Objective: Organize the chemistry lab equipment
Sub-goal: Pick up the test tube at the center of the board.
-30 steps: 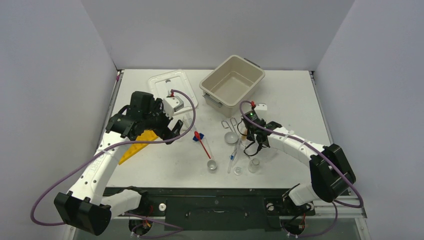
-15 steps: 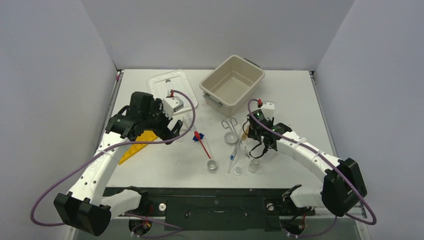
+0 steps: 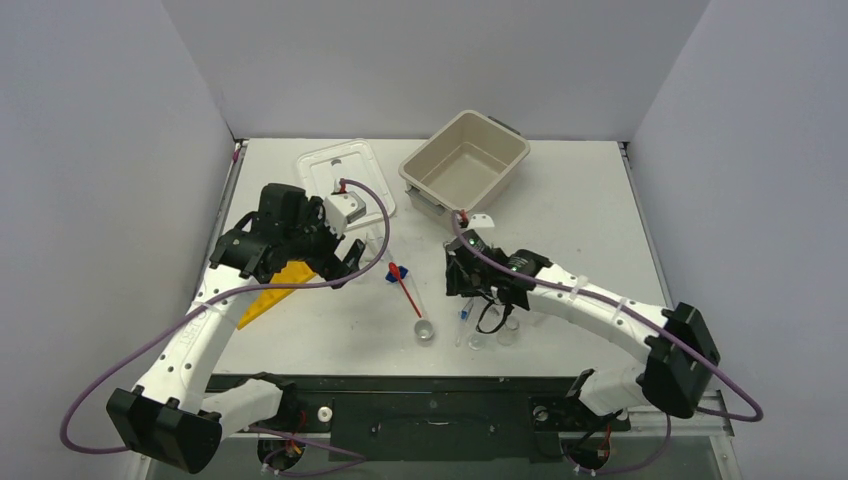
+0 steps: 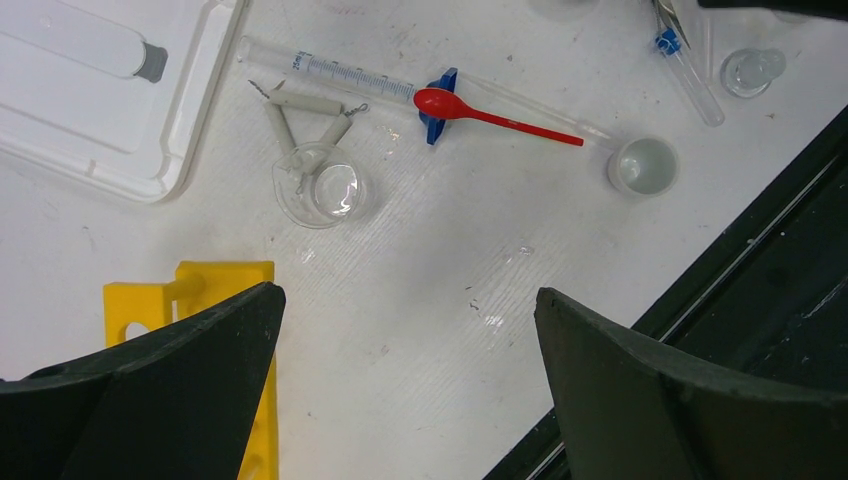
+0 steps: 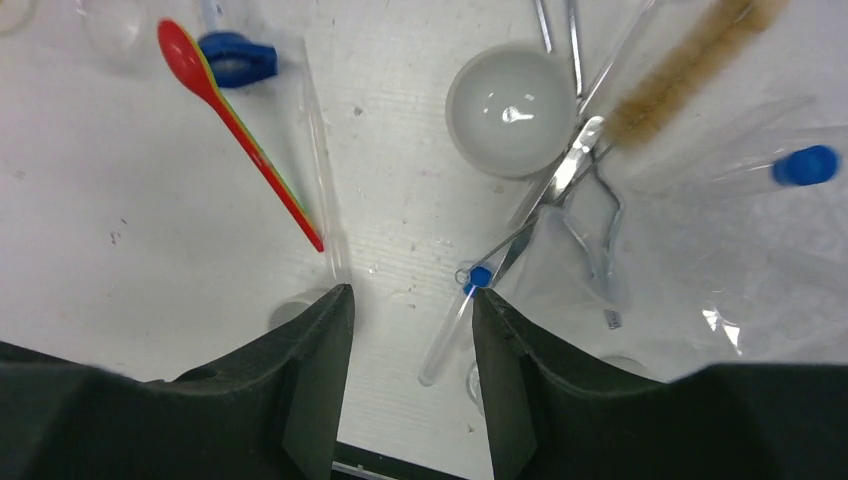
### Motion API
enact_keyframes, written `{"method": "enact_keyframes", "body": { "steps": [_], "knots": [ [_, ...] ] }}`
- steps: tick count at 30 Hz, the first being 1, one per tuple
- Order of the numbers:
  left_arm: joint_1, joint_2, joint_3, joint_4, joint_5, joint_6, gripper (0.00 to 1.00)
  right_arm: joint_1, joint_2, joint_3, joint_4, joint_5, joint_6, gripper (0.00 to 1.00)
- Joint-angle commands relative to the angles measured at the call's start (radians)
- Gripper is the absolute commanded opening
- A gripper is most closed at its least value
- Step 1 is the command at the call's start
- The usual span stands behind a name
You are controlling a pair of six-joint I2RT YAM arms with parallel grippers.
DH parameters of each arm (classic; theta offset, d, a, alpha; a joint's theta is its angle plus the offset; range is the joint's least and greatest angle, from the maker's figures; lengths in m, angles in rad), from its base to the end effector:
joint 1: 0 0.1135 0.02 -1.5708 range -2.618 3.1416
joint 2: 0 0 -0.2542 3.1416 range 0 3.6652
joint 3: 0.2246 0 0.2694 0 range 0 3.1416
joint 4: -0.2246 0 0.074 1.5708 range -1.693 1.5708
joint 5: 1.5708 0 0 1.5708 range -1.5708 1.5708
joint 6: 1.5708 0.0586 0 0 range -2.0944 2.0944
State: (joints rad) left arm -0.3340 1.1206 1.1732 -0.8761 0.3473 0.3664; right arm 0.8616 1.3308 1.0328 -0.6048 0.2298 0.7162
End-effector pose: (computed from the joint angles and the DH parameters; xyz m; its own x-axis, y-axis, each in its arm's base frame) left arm 0.2355 -0.1028 0.3214 -0.4583 0.5156 -0.7240 0.7401 0.6724 0.0104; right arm 0.2116 0.2261 0.2378 -0.8104 0.0372 -0.5846 -0.1524 0.9502 0.2718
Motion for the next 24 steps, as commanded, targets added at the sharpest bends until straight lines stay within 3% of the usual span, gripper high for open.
{"method": "enact_keyframes", "body": {
  "steps": [1, 11, 24],
  "knots": [
    [0.0, -0.018, 0.015, 0.034, -0.007, -0.013, 0.97, 0.015, 0.101, -0.018, 0.039, -0.141, 0.046, 0.44],
    [0.0, -0.033, 0.01, 0.024, -0.026, -0.007, 0.97, 0.033, 0.196, -0.121, 0.154, -0.163, 0.097, 0.44],
    [-0.001, -0.023, 0.009, 0.021, -0.031, 0.005, 0.97, 0.035, 0.224, -0.128, 0.107, -0.098, 0.116, 0.43]
  ]
}}
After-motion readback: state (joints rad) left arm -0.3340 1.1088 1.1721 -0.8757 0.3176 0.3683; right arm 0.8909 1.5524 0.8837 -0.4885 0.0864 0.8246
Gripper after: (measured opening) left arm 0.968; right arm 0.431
